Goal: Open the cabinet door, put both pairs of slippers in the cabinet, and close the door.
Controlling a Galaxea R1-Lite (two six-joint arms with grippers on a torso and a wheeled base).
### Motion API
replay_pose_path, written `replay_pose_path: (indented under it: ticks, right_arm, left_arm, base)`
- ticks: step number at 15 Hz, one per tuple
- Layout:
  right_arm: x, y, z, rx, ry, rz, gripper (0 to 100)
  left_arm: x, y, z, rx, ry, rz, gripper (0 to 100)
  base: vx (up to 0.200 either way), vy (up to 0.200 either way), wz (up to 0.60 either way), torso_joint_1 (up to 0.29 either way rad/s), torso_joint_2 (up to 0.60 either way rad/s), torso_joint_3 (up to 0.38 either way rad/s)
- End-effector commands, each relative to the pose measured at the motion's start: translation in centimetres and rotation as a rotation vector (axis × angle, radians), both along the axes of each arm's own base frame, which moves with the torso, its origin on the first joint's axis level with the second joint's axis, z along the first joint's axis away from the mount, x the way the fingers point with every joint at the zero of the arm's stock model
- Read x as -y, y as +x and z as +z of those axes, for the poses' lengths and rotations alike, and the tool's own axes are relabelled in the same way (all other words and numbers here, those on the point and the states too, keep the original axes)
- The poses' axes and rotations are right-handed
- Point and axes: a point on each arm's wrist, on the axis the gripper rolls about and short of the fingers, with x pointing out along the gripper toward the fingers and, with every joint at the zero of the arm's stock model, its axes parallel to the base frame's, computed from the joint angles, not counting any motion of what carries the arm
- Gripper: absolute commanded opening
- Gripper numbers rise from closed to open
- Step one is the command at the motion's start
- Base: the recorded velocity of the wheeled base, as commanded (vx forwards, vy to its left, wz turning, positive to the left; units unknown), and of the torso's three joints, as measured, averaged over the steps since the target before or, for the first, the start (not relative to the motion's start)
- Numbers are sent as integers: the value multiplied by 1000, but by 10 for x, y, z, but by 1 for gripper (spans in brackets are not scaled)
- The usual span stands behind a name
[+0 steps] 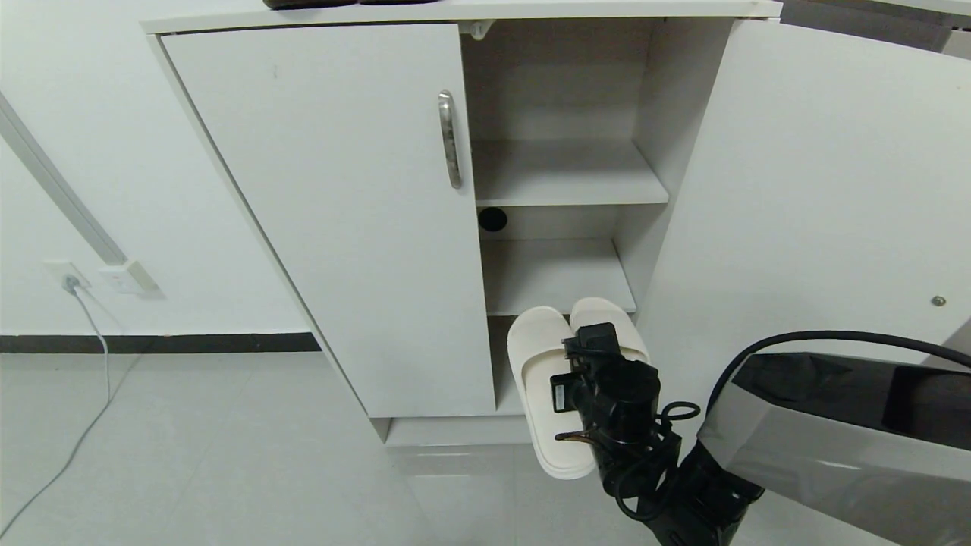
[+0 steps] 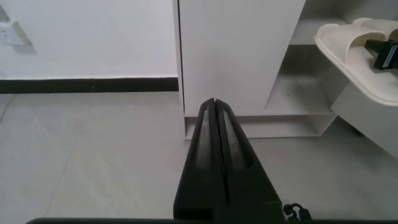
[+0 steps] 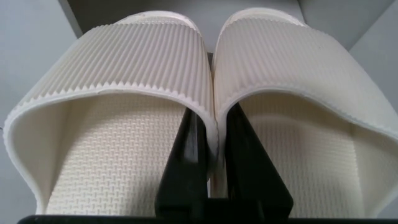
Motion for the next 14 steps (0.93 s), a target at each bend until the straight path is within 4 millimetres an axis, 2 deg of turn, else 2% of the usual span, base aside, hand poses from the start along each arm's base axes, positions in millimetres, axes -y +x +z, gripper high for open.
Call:
replay_pose_path:
  ticks: [1, 3, 14]
  right_arm:
    - [0, 2, -6, -12, -6, -3, 0]
    - [1, 2, -6, -12, -4, -5, 0]
    - [2, 6, -3, -2, 7, -14, 0]
  left_arm:
    - [0, 0, 0, -3, 0, 1, 0]
    - [0, 0, 0, -3, 1, 1, 0]
    - [0, 0, 0, -1, 0, 2, 0]
  base:
    - [0, 0, 0, 0, 0, 0]
    - [0, 0, 0, 0, 0, 0]
    - [200, 0, 0, 2, 3, 3]
